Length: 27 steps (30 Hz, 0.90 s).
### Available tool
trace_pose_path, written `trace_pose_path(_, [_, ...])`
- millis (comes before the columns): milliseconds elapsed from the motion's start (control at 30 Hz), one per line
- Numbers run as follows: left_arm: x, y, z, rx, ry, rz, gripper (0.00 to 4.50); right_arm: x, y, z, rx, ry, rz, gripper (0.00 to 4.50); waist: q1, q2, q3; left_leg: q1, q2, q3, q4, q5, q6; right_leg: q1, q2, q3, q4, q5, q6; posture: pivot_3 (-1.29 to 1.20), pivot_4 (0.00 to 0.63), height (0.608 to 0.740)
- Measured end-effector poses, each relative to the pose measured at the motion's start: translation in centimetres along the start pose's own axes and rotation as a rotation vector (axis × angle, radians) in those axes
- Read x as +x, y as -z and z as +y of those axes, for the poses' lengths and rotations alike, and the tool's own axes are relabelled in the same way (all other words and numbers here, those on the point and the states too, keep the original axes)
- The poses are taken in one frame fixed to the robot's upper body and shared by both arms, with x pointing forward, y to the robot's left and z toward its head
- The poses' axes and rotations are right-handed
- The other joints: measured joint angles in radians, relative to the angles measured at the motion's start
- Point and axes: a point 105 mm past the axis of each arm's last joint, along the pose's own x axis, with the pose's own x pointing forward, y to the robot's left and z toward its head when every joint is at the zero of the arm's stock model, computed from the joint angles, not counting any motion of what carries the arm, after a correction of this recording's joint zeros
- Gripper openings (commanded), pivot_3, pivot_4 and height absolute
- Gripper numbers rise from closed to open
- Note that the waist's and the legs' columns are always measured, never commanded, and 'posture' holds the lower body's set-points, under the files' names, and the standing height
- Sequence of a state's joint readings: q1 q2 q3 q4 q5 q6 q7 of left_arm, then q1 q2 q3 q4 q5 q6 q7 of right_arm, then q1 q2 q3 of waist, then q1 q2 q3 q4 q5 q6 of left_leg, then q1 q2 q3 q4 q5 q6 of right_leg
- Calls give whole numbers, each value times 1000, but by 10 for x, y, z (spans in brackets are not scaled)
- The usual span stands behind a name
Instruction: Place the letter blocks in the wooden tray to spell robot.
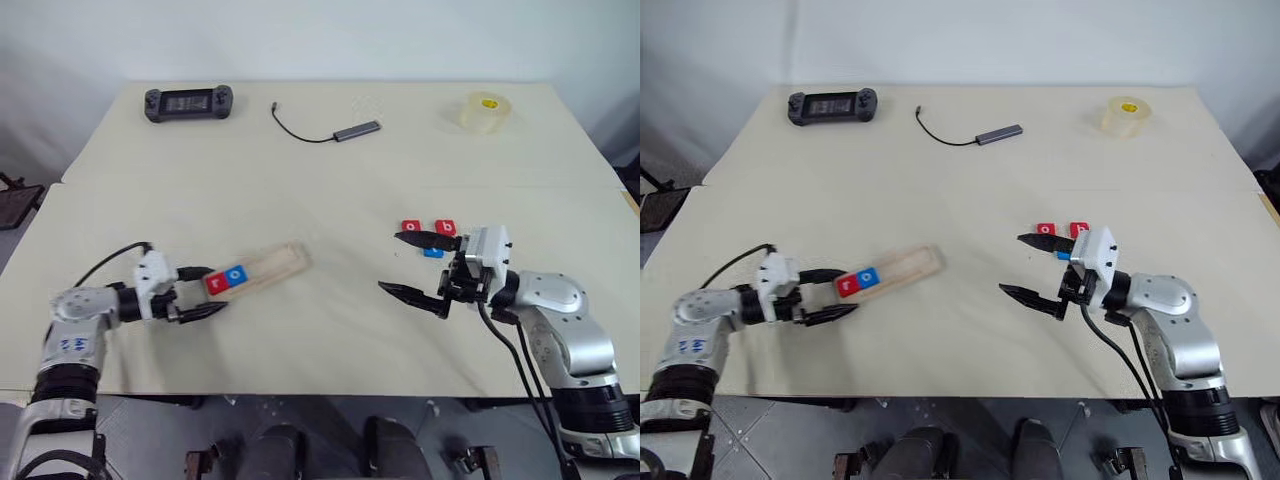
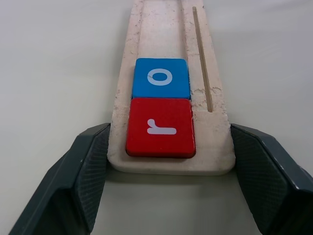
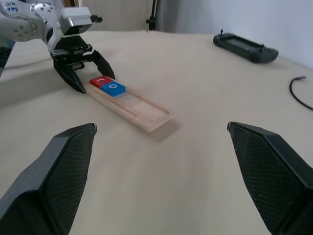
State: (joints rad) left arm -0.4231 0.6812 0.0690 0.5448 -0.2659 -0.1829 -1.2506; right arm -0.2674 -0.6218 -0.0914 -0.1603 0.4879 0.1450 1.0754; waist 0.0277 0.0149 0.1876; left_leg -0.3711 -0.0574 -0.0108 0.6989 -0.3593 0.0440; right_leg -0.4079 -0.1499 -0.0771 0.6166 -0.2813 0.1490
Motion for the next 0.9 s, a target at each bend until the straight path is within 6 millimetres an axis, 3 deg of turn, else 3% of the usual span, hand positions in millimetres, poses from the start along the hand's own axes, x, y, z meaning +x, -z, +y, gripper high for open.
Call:
trace_pose_path(233, [56,-36,-13,176,233,-14,3386,-46,10,7,16,109,111,4500,-1,-1,1,-1,0,2,-2,0,0,1,1,-2,-4,0,1,0,150,740])
trace_pose_path(433, [86,-39,-18,199,314,1,3386,-80,14,12,31,238,178,4500,-5,-3,2,0,1,5,-2,0,1,1,2,-1,-5,1,2,0,150,740])
trace_pose_path(500, [88,-39,-18,201,323,3,3386,-83,15,16,43,257,193,4500,-5,-3,2,1,2,6,-2,0,1,1,2,0,-5,1,2,0,150,740])
trace_pose_path(600, [88,-37,-16,185,318,1,4424,-84,17,21,61,278,189,4500,-4,-3,1,1,2,5,-1,0,1,1,2,0,-5,1,2,0,150,740])
trace_pose_path(767, [85,-37,-14,172,304,-10,4469,-89,17,23,65,329,182,4500,-3,-3,1,1,2,4,-1,0,1,1,2,0,-5,1,2,0,150,740])
trace_pose_path(900, [53,-26,-11,99,240,-64,4469,-113,23,26,68,456,203,4500,-5,-3,1,1,2,4,-3,0,1,1,2,0,-5,1,2,0,150,740])
